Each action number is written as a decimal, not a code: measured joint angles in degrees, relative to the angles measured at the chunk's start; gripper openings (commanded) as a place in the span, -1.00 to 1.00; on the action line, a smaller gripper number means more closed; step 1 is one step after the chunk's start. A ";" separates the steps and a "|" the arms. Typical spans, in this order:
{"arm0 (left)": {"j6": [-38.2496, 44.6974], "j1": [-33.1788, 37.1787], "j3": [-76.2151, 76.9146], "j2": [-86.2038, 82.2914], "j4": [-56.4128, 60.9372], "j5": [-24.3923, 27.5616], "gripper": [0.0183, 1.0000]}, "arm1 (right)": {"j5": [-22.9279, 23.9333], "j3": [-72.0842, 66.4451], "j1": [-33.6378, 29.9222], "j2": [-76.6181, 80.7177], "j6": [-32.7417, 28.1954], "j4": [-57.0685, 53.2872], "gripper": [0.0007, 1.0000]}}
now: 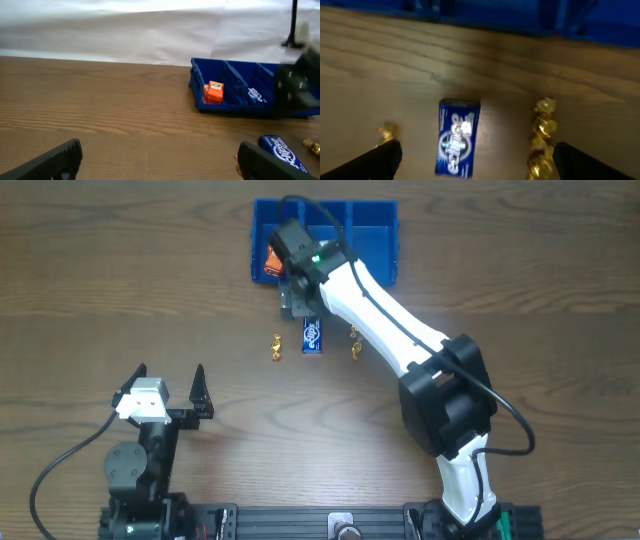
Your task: Sort Candies Into Trays
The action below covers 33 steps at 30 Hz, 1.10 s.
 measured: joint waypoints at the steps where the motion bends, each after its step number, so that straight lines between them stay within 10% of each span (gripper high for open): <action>1: 0.02 0.00 0.00 0.00 0.00 0.00 1.00 | -0.22 -1.31 0.00 0.15 0.15 0.92 1.00; 18: 0.02 0.00 0.00 0.00 0.00 0.00 1.00 | -1.62 -3.45 2.47 7.32 1.01 5.07 0.82; 27: 0.00 0.00 0.00 0.00 0.00 0.00 1.00 | -1.77 -3.45 2.47 7.52 4.42 4.72 0.42; 33: 0.00 0.00 0.00 0.00 0.00 0.00 1.00 | -2.03 -3.45 2.47 7.52 7.98 4.39 -0.36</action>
